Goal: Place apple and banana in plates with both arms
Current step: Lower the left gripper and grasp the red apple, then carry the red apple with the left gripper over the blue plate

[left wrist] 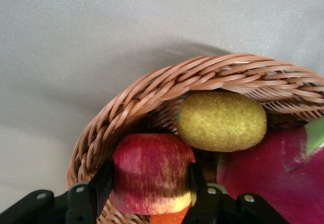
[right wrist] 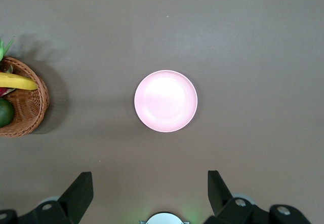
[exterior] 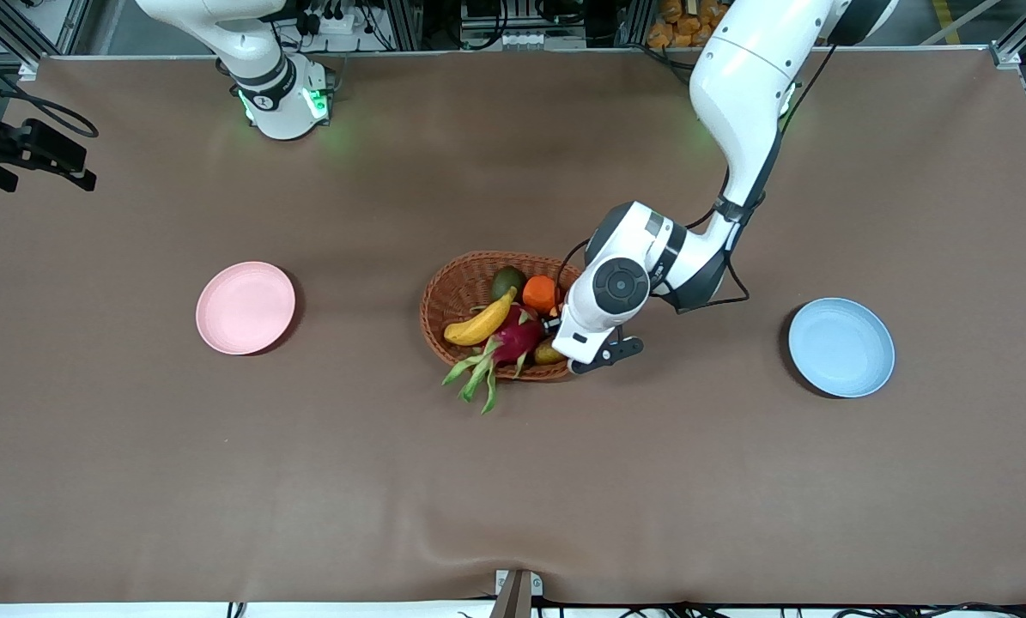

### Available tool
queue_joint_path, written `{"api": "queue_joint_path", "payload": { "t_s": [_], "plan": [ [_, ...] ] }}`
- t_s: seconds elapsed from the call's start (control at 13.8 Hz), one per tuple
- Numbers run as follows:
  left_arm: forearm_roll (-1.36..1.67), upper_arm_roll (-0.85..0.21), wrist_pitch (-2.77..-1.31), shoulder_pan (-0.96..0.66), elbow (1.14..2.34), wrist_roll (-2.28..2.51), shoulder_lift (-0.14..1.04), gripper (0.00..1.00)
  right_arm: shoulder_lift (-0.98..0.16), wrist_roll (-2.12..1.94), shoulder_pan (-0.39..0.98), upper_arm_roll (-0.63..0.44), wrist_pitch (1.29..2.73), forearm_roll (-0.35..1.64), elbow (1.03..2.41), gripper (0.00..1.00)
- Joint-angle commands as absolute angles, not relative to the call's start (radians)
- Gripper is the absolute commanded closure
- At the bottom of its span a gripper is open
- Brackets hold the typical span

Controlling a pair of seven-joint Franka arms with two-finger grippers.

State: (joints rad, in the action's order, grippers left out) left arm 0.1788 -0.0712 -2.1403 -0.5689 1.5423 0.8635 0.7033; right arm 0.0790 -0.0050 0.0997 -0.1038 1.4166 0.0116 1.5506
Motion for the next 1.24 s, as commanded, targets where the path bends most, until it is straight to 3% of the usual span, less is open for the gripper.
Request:
{"api": "queue_joint_path", "payload": {
  "t_s": [0.0,0.15,0.73,1.16],
  "plan": [
    [0.183,-0.066,-2.123,-0.572,1.526,0.877,0.677,0.82,0.089,0.009,0.132,-0.106,1.445,0.023,1.566,0.0],
    [0.181,-0.064,-2.077,-0.565,1.522,0.876,0.644,0.87,0.086,0.046,0.147,-0.106,1.456,0.026,1.566,0.0],
    [0.065,-0.058,-1.873,-0.48,1.512,0.798,0.471,0.87,0.071,0.239,0.212,-0.106,1.497,0.061,1.566,0.0],
    [-0.014,-0.06,-1.819,-0.303,1.528,0.461,0.404,0.86,-0.044,0.656,0.406,-0.106,1.623,0.031,1.563,0.0]
  ]
}}
